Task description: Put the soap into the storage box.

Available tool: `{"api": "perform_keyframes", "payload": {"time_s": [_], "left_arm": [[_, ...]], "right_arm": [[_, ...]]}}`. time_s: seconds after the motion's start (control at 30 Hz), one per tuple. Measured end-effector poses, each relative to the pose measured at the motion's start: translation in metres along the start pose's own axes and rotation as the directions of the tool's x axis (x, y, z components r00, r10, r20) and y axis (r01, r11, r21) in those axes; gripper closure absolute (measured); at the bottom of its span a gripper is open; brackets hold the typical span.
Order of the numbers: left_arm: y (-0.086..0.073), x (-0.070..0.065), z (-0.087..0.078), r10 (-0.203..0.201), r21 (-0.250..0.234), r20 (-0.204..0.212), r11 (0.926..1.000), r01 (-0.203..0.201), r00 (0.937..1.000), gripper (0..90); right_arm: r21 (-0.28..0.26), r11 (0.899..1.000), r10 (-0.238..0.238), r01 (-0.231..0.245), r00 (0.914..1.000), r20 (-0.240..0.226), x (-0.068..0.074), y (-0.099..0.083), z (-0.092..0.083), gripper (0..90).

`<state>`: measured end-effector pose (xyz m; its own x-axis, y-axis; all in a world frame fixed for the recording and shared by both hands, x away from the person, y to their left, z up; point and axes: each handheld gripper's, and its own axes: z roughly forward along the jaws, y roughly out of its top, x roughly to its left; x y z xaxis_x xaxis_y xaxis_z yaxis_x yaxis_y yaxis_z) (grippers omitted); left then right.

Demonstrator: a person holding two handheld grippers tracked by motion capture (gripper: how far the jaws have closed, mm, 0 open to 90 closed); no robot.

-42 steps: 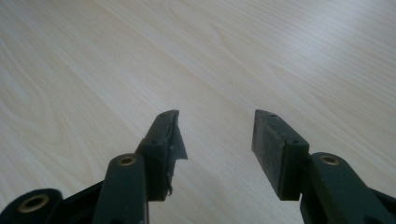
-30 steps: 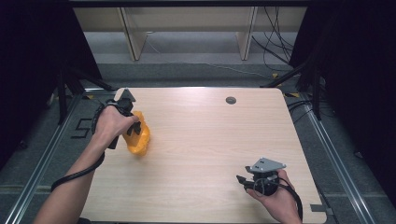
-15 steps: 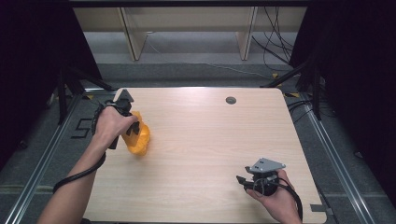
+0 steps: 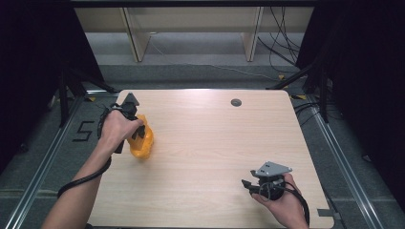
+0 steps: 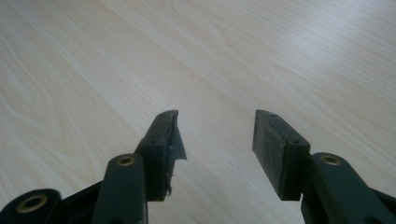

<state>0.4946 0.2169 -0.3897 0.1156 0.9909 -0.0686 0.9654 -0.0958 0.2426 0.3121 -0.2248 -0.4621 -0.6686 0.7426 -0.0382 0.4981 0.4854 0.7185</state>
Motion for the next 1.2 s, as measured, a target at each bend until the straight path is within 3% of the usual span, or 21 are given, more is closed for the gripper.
{"api": "perform_keyframes", "payload": {"time_s": [0.2,0.63,0.67,0.77,0.87,0.9,1.03,1.2], "left_arm": [[-0.001,0.0,0.003,0.004,-0.009,0.001,1.0,-0.004,1.0,60.4],[-0.003,0.001,0.01,0.01,-0.017,0.0,0.9998,-0.01,0.9999,60.4],[-0.004,0.0,0.012,-0.007,-0.032,0.003,0.9995,0.007,1.0,60.4],[-0.004,0.002,0.013,0.004,-0.01,0.001,0.9999,-0.004,1.0,60.4],[-0.005,0.002,0.014,-0.003,-0.025,0.0,0.9997,0.003,1.0,60.4],[-0.005,0.001,0.015,-0.008,-0.034,0.001,0.9994,0.008,1.0,60.4],[-0.005,0.001,0.016,0.005,-0.026,-0.001,0.9996,-0.005,1.0,60.4],[-0.008,0.0,0.022,-0.012,-0.024,0.0,0.9996,0.012,0.9999,60.3]], "right_arm": [[0.007,1.0,0.019,-0.019,0.9998,-0.002,0.002,0.0,0.0,50.8],[0.009,1.0,-0.005,0.005,1.0,-0.004,0.0,0.0,0.001,50.5],[0.009,1.0,-0.005,0.005,1.0,-0.004,0.0,0.0,0.001,50.5],[0.011,1.0,-0.003,0.003,1.0,-0.006,0.0,0.0,0.001,50.4],[0.009,1.0,0.013,-0.013,0.9999,-0.006,0.002,-0.001,0.002,50.2],[0.008,1.0,-0.007,0.007,1.0,-0.005,0.001,-0.001,0.002,50.0],[0.015,1.0,-0.007,0.007,0.9999,-0.008,0.001,-0.001,0.002,49.8],[0.014,1.0,-0.004,0.004,1.0,-0.008,0.001,-0.001,0.002,49.8]]}}
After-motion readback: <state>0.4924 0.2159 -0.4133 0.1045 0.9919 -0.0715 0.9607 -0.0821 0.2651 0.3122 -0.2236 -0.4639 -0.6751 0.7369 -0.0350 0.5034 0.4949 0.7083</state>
